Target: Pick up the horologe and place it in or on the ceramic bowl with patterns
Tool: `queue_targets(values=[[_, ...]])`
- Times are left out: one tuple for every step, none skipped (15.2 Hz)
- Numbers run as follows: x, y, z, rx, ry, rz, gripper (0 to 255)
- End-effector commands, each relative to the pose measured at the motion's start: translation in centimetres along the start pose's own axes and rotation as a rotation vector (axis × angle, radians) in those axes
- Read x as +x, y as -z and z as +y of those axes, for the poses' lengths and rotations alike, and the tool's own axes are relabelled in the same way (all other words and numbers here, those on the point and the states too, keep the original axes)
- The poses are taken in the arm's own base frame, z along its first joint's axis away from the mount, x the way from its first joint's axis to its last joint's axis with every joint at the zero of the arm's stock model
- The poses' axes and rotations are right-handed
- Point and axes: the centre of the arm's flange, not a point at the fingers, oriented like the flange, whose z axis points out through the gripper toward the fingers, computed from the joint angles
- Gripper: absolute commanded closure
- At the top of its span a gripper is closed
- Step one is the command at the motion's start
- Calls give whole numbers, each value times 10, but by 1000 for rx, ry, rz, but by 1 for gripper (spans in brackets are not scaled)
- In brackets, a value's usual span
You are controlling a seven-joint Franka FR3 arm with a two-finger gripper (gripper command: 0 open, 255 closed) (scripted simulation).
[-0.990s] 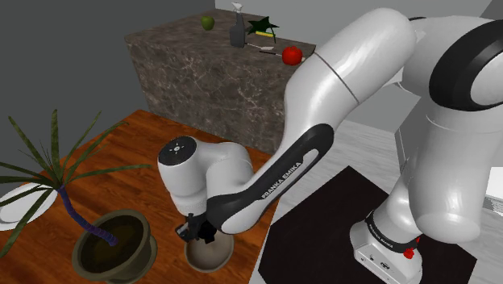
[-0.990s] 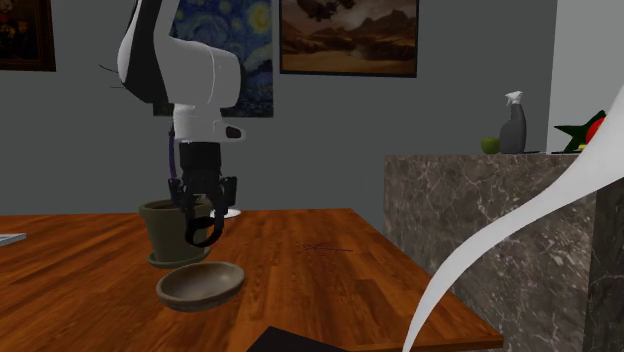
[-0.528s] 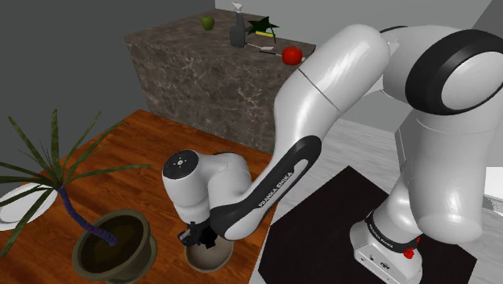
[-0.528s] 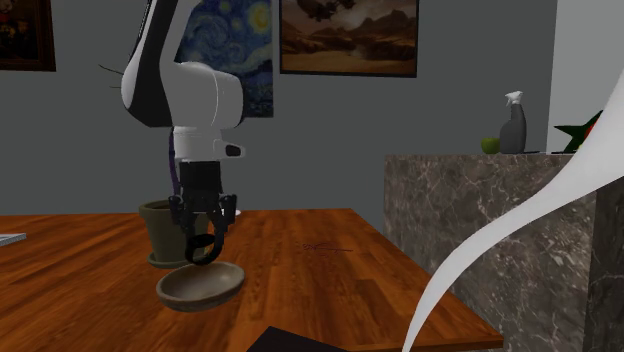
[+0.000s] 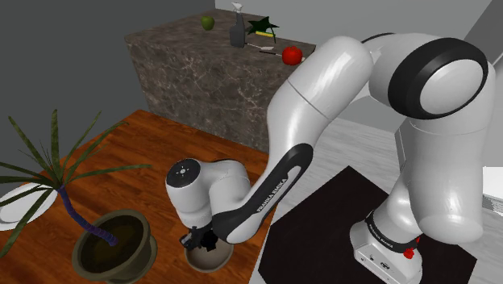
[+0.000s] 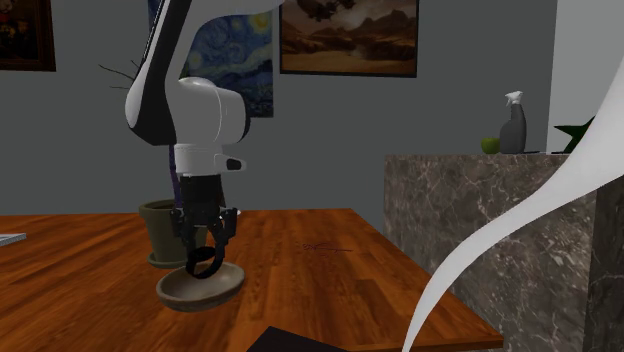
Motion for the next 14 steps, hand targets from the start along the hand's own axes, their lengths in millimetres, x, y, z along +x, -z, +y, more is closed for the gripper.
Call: queue_targets(values=[[0,0,0,0,0,0,255],[0,0,0,0,0,0,255],[0,0,0,0,0,0,255],[0,0,0,0,0,0,0],[0,0,0,0,0,0,0],[0,0,0,0,0,0,0],[0,0,0,0,0,0,0],[0,0,0,0,0,0,0],[0,0,0,0,0,0,0],[0,13,0,0,0,0,0],[0,26,0,0,0,0,0],[0,39,0,0,0,0,0],[0,50,0,0,0,0,0],[0,50,0,0,0,0,0]])
